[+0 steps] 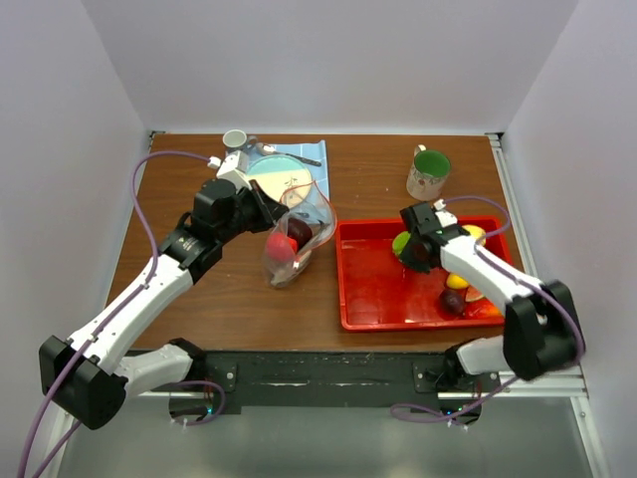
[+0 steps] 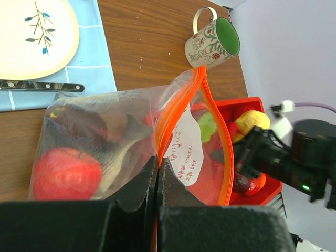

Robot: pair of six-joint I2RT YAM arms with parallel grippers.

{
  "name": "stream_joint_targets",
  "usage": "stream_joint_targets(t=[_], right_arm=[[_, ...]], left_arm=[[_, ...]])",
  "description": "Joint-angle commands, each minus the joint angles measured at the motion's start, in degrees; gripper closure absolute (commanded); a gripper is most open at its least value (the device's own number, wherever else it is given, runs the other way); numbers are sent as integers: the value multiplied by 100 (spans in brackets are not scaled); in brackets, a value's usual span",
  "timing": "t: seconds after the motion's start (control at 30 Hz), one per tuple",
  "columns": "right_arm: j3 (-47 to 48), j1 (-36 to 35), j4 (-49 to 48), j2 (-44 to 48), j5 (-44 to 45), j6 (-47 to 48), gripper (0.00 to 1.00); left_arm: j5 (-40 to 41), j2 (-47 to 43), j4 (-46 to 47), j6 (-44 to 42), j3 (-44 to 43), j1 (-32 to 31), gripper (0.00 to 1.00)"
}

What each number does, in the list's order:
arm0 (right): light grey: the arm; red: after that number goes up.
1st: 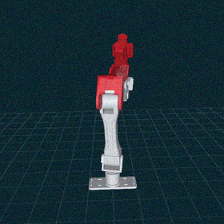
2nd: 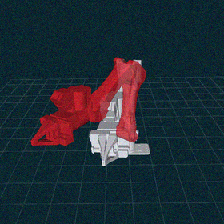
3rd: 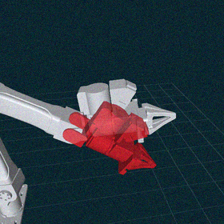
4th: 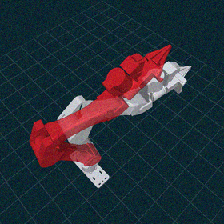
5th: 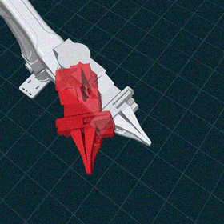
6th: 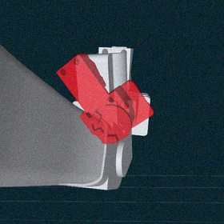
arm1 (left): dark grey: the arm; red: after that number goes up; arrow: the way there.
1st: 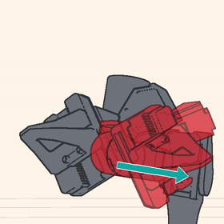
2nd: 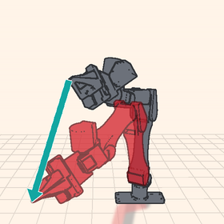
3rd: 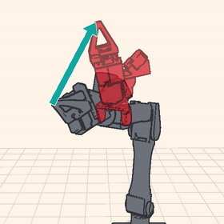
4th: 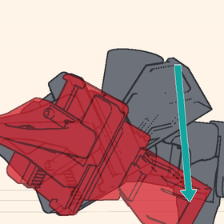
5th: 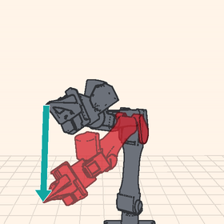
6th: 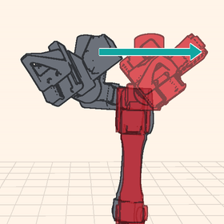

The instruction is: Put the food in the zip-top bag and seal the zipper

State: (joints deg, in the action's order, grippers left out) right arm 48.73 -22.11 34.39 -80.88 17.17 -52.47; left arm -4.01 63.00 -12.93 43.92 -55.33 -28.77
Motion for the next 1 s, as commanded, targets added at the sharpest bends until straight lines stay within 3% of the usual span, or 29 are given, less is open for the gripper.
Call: stream_joint_targets(t=[0.0,0.3,0.43,0.6,0.8,0.97], right_arm=[[-12,-4,558,1325,-530,237,100],[347,-13,1262,2568,-1652,720,100],[1232,-205,1088,2675,-2550,957,100],[2875,-1339,1237,2060,-2762,932,100],[3309,-1718,323,1611,-4133,344,100],[3099,-1744,-737,1312,-5133,-219,99]], left_arm=[[58,-139,246,73,22,12,100],[-21,10,370,143,66,3,100],[-30,19,379,143,84,3,100],[-12,19,353,152,49,3,100],[14,28,300,160,5,-5,100],[-3,19,291,196,-57,-5,100]])
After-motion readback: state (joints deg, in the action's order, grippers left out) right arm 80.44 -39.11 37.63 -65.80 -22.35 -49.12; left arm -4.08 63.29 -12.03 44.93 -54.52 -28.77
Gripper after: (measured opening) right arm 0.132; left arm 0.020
